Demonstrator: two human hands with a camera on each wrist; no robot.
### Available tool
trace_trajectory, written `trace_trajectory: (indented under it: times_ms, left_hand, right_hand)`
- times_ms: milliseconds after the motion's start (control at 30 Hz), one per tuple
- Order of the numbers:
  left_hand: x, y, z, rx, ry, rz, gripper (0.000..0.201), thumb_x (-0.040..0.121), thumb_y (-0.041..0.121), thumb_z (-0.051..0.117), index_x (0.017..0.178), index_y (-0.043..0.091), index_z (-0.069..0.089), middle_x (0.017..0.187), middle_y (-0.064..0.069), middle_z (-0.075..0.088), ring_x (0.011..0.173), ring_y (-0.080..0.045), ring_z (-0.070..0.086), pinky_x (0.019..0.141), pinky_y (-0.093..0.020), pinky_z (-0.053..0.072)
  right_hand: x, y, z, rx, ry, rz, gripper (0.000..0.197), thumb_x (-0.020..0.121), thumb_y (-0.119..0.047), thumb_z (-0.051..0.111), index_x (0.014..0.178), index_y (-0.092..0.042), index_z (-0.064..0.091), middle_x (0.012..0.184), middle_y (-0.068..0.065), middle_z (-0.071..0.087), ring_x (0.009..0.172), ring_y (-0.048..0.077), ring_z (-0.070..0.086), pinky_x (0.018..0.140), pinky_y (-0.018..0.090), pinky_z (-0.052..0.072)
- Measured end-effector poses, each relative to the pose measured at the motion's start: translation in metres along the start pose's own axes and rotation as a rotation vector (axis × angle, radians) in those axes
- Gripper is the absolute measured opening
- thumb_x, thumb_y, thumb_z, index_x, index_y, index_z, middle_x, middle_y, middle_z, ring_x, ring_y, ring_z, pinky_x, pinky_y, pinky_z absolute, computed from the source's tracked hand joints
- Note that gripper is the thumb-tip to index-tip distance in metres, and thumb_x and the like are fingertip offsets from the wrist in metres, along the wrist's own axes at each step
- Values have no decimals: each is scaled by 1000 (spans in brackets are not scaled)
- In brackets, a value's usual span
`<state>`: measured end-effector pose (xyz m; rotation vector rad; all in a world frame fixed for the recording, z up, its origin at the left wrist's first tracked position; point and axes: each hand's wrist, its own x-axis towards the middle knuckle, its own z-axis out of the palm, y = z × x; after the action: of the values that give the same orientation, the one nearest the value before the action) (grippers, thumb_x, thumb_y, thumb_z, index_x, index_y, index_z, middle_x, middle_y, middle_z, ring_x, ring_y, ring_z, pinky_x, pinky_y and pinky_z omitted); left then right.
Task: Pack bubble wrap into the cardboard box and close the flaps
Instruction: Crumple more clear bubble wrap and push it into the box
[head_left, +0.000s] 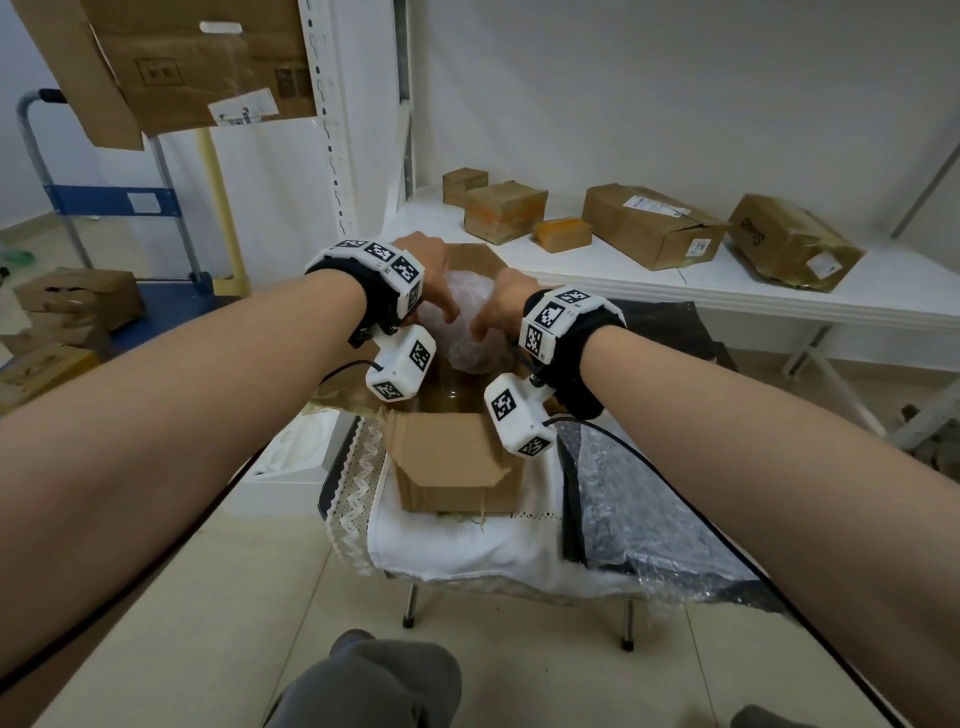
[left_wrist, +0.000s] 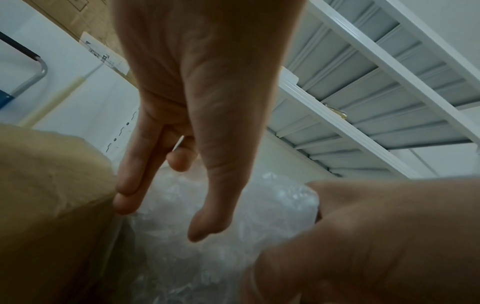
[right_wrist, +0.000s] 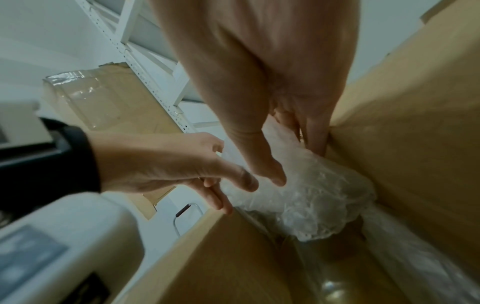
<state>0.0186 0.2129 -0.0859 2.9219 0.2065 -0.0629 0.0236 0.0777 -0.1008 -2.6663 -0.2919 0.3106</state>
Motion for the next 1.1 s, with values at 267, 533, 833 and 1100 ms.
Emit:
trace_trajectory:
  times_ms: [267,533,833,1100]
  left_hand:
    - [13,6,12,40,136,-36,48,67,42,86,87,5,63,75,-11,63,69,-27,64,66,-32,55]
    - [19,8,20,7,139,-126,44,65,39,88,81,8,61,75,-9,63,66,-24,62,60,-27,49]
    - [8,9,15,-7,67,-120,46,59,35,91,79,5,63,67,-7,66,57,-21,66,47,-22,50]
    - [-3,12,1,-20,-13,-45,49,63,34,90,94,1,69,78,-11,68,84,-29,71,81,-38,59]
  right_hand:
    - [2,6,-7,86,24,-21,46,65,-30,89,94,-11,59,90,9,64,84,26,64,71,35,55]
    - [-2,3,-9,369,-224,12,25,95,-13,58,72,-4,53,85,17,72,81,27,70,89,35,56]
    - [-9,-6,-8,85,-401,28,23,97,-25,54,97,-2,59,90,16,63,80,27,61,91,37,53]
    - [15,-17,16,-163,-592,17,25,97,-21,51,76,-8,52,76,12,47,64,22,45,64,31,39]
